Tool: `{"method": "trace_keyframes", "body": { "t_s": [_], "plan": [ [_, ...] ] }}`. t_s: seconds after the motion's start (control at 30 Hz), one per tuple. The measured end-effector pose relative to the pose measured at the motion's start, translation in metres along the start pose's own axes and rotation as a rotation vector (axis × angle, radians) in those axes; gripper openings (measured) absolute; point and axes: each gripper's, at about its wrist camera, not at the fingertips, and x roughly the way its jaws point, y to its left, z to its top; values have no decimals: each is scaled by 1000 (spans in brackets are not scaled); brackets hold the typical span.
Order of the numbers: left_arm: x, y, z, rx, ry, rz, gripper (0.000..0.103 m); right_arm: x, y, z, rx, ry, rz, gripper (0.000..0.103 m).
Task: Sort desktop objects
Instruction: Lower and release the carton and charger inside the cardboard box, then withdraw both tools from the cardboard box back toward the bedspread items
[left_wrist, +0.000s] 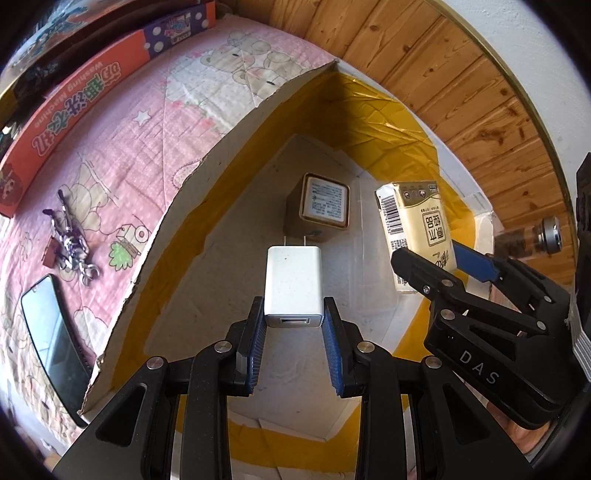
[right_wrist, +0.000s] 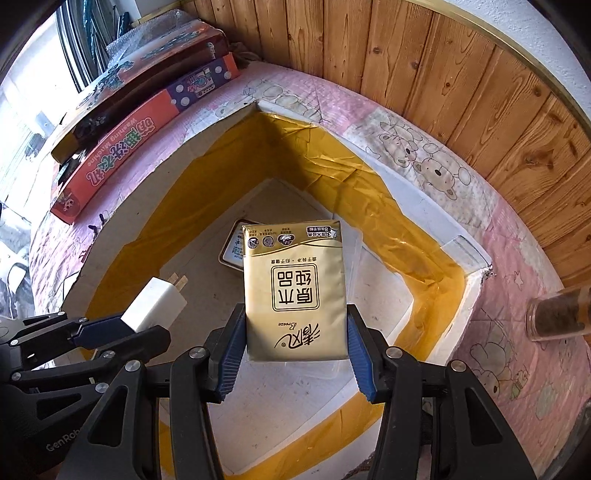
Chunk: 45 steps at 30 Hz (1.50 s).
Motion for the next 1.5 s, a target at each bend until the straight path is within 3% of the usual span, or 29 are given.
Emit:
{"method": "trace_keyframes", "body": {
  "t_s": [0.57, 0.67, 1.0, 1.33, 1.5],
  "plan": [
    [55, 3, 25, -49, 120, 31, 31, 50, -10, 14, -8, 122, 8, 53],
    [57, 3, 24, -49, 126, 36, 32, 52, -15, 14, 32, 128, 19, 58],
    [30, 9, 4, -56, 89, 46, 39, 19, -7, 5, 42, 70, 72, 63],
    [-25, 9, -50, 15, -10, 64, 39, -48, 3, -29, 59, -53, 75, 66],
    [-52, 10, -66, 87, -69, 25, 39, -90, 9, -64, 69, -169, 126, 66]
  ]
}}
